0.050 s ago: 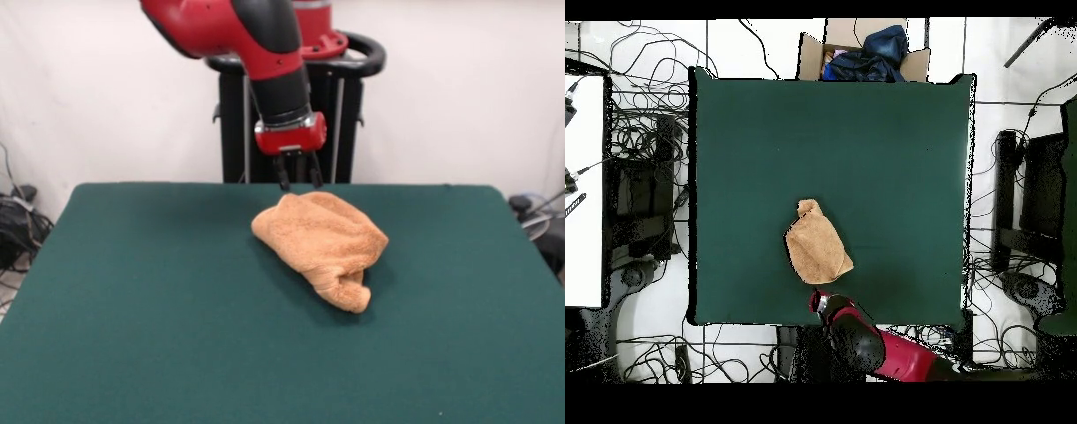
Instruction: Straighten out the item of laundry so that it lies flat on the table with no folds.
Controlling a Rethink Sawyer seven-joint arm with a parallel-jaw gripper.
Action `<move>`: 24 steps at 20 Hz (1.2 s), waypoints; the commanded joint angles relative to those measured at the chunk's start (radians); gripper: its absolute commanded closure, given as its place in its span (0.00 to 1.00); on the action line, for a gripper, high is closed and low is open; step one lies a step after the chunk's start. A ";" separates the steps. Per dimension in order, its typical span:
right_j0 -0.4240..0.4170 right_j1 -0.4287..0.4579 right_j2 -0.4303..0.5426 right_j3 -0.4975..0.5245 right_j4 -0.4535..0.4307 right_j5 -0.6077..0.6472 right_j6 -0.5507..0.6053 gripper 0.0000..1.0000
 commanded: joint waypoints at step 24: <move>0.157 -0.023 -0.143 -0.191 0.054 0.058 0.147 0.00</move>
